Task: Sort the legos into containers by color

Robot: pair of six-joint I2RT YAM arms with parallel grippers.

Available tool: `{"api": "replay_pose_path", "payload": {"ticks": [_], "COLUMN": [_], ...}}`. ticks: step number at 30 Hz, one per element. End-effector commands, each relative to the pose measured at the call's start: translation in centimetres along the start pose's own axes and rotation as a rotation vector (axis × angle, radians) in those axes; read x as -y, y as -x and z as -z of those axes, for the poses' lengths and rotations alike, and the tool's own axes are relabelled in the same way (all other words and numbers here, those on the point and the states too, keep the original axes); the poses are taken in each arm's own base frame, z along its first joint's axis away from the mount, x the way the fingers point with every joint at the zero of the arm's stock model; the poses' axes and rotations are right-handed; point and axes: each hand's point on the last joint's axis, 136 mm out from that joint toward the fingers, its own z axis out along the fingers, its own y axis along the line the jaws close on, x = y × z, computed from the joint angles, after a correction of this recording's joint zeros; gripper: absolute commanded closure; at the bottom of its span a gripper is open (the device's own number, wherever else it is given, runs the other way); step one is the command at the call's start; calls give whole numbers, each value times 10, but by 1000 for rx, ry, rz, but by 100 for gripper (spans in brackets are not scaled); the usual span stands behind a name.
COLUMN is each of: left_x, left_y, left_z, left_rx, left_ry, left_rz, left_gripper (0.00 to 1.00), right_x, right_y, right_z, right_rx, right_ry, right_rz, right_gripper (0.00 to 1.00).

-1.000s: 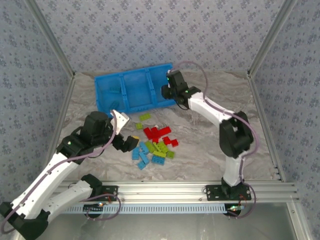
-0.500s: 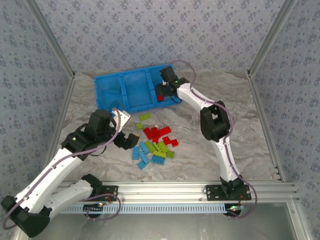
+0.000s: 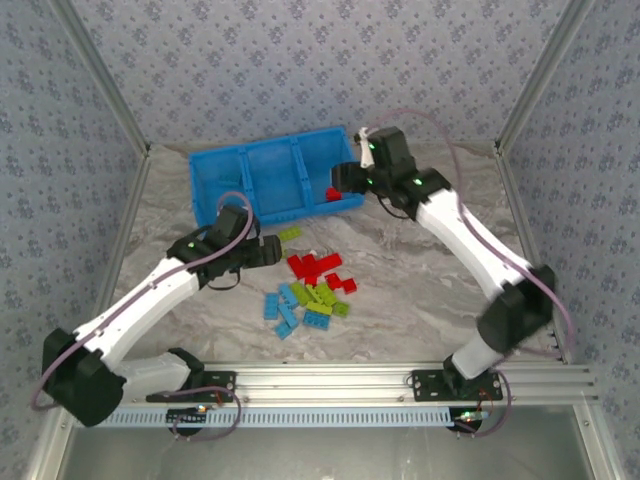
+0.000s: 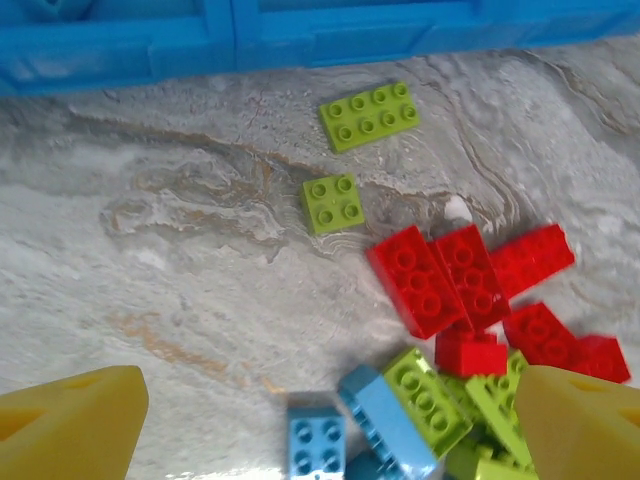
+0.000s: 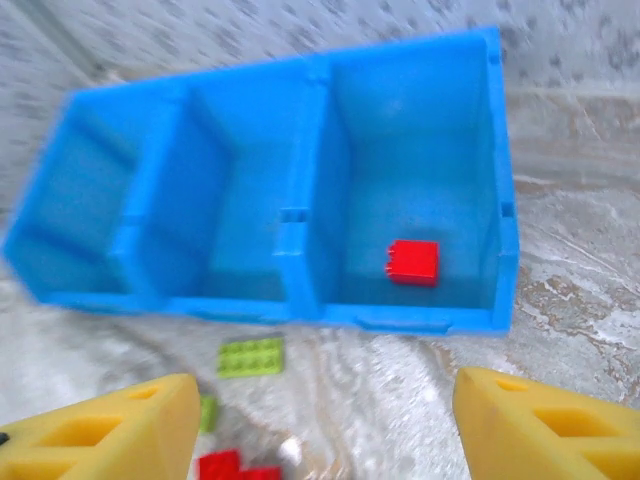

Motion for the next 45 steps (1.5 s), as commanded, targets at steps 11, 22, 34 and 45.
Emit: {"api": "replay_pose_path", "payload": {"ticks": [11,22,34,45], "left_x": [19,2,11,63], "left_y": [11,-3,-1,137], "left_z": [-110,-159,-127,-41], "left_rx": [-78,-160,-151,291], "left_ry": [142,259,205,180], "left_rz": [163,145,146,40], "left_gripper": [6,26,72,72], "right_x": [-83,-69,-73,-69], "right_y": [-162,-177,-166,-154], "right_z": [108,104,101,103], "right_rx": [-254,-259,-220,-166], "right_ry": [345,277,283,253], "right_rz": [133,81,43,24], "right_gripper": [8,6,6,8]}}
